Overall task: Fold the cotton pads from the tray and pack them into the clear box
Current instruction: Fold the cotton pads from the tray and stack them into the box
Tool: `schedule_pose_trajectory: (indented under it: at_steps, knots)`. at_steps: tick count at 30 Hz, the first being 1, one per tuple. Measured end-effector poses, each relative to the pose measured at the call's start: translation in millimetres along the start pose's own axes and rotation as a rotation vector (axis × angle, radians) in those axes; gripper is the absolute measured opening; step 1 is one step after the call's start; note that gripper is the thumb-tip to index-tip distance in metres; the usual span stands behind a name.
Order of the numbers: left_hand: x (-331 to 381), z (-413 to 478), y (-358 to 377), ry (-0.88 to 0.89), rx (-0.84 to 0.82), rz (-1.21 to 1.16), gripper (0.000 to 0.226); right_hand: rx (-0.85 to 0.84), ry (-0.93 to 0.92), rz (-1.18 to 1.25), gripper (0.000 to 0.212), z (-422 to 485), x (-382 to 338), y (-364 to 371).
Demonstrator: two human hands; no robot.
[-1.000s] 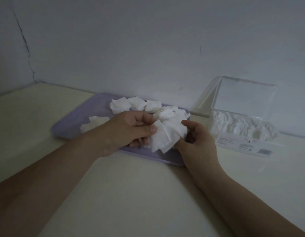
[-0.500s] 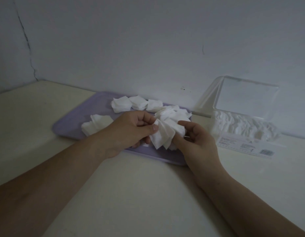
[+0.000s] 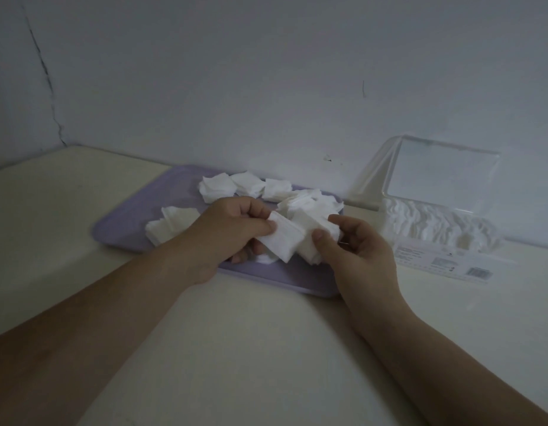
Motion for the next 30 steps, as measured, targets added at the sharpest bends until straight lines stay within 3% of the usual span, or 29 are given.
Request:
schedule_pose_trajectory:
  at_steps: [3, 7, 19, 23, 25, 28, 30]
  knots:
    - [7.8, -3.3, 4.1, 0.030, -0.098, -0.120, 0.014, 0.005, -0.014, -0.045, 0.035, -0.6, -2.5, 0.5]
    - [13.0, -8.3, 15.0, 0.071, -0.185, -0.063, 0.004, -0.082, -0.013, -0.022, 0.036, -4.0, -5.9, 10.6]
    - [10.2, -6.1, 12.9, 0.111, -0.029, 0.155, 0.008, -0.145, 0.007, 0.054, 0.030, -6.1, -7.0, 16.8]
    - [12.5, -10.3, 15.8, 0.084, -0.028, 0.148, 0.008, -0.172, 0.013, -0.043, 0.058, -8.1, -4.4, 21.3]
    - [15.7, -11.2, 14.5, 0.080, -0.022, 0.129, 0.006, -0.113, -0.022, -0.127, 0.051, -7.3, -5.5, 16.5]
    - [18.0, -2.7, -13.2, 0.153, 0.167, 0.180, 0.012, -0.008, -0.055, -0.154, 0.042, -4.2, -7.3, 3.8]
    - [20.0, 2.5, -26.1, 0.210, 0.251, 0.441, 0.013, 0.014, -0.066, -0.172, 0.042, -3.9, -9.2, 0.1]
Point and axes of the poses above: each hand's wrist, its own z-axis towards the middle knuckle, its own y-axis out of the palm, x = y × z, the point moved 10 cm from there along z, towards the middle knuckle, and after that the axes turned 2 degrees about y, right-handed, at the moved point
